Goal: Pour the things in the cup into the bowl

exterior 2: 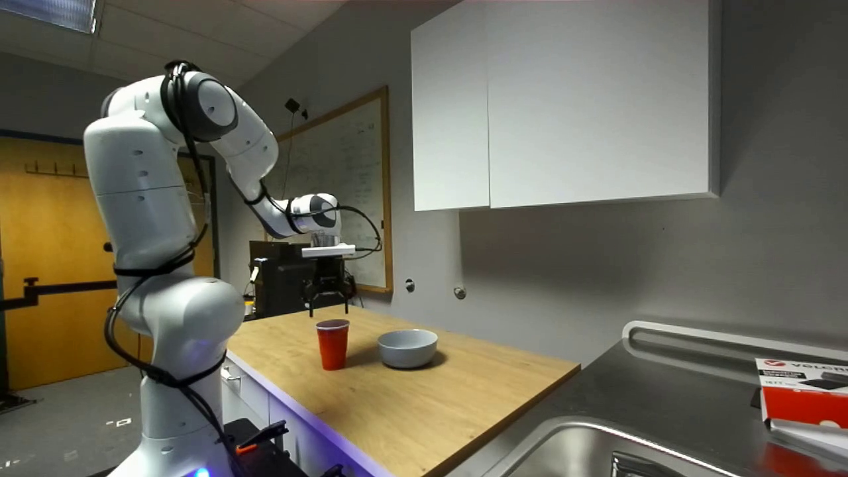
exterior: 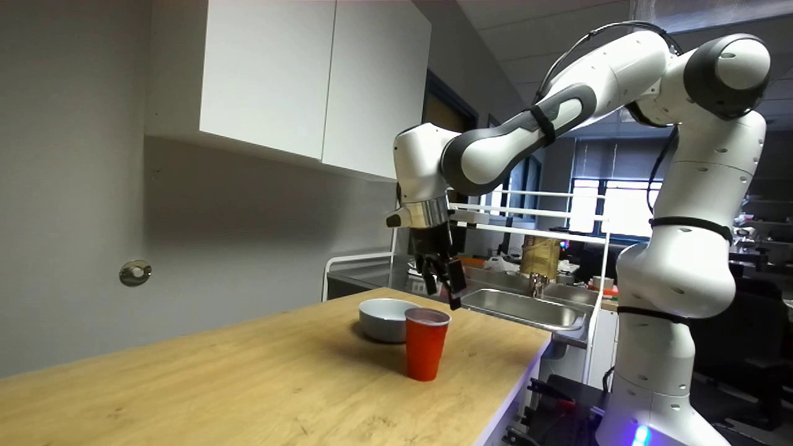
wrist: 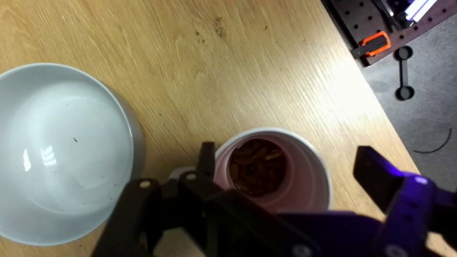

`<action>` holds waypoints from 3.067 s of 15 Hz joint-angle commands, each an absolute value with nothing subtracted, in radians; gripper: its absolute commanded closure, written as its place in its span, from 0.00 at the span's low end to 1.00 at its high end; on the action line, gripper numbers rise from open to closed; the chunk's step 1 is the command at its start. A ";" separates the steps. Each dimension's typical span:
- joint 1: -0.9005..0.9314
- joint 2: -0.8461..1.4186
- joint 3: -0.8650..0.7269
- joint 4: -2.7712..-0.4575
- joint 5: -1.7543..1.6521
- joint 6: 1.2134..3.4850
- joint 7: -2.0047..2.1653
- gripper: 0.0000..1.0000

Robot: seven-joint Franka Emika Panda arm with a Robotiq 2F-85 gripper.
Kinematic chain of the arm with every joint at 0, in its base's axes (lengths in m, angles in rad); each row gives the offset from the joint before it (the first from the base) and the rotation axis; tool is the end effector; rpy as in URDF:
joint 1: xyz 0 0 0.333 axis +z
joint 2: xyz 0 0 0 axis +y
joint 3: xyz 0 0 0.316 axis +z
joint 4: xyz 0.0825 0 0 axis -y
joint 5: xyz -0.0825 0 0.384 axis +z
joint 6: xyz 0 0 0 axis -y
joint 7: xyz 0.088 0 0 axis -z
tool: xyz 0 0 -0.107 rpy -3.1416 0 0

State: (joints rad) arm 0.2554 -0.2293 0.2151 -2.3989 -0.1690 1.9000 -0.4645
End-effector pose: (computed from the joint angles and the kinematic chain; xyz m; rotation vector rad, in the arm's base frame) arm 0.3882 0.1838 0.3838 2.5578 1.3971 -0.4060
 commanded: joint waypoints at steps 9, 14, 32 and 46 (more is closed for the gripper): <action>0.348 -0.159 0.287 -2.367 -0.195 1.843 -0.499 0.00; 0.332 -0.126 0.254 -2.340 -0.169 1.860 -0.607 0.00; 0.220 0.047 0.217 -2.194 0.004 1.762 -0.611 0.27; 0.166 0.098 0.186 -2.112 0.010 1.777 -0.529 0.98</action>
